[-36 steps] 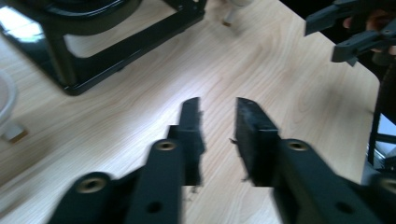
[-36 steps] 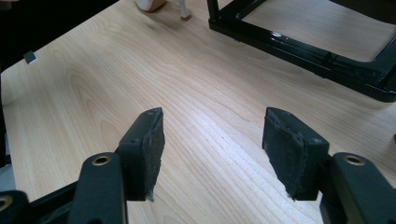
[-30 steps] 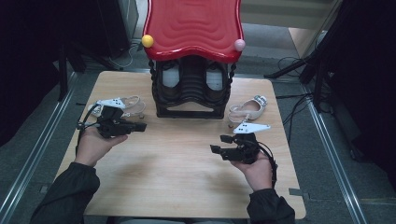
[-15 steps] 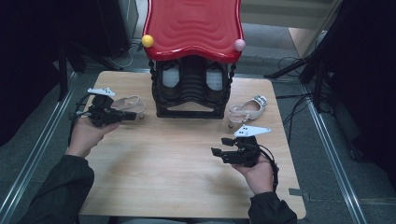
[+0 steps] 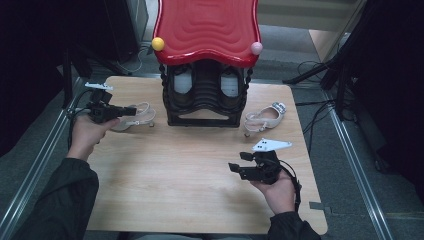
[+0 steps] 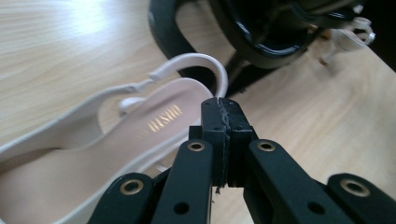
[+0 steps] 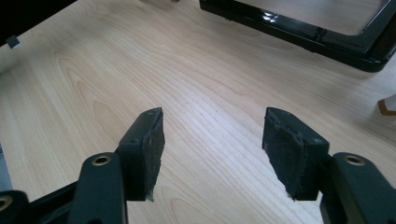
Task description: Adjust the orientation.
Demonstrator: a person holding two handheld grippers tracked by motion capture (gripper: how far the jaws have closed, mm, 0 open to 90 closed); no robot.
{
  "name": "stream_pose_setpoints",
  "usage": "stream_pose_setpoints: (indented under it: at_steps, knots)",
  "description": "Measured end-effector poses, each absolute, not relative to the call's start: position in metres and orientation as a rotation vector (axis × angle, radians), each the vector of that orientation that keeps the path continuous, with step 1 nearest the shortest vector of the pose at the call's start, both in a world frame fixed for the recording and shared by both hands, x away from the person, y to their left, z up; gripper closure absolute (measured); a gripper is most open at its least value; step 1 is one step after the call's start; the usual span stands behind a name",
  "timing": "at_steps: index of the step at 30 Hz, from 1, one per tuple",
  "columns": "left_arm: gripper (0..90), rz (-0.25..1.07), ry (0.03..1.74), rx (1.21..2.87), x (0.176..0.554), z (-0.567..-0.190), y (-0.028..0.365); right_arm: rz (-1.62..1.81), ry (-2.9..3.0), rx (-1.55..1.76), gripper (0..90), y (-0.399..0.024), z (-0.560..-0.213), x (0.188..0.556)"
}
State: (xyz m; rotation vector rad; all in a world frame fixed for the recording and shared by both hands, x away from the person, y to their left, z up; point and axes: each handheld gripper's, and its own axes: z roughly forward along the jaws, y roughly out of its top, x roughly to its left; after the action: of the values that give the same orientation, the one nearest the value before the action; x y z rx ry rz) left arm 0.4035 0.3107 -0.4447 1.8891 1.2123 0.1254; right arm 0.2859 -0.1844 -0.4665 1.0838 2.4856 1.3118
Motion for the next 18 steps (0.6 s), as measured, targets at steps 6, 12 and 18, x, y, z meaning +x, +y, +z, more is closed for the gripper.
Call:
stream_pose_setpoints:
  at_steps: [6,12,18]
  knots:
    - [90.0,0.129,1.249,1.903,0.417,-0.451,0.306,1.293,2.488,1.091,39.5,-0.186,-0.469,0.281]
    - [90.0,0.121,1.272,1.912,0.424,-0.458,0.305,1.268,2.495,1.107,39.4,-0.189,-0.470,0.277]
    - [90.0,0.099,1.275,1.933,0.425,-0.466,0.300,1.267,2.489,1.109,39.2,-0.191,-0.470,0.277]
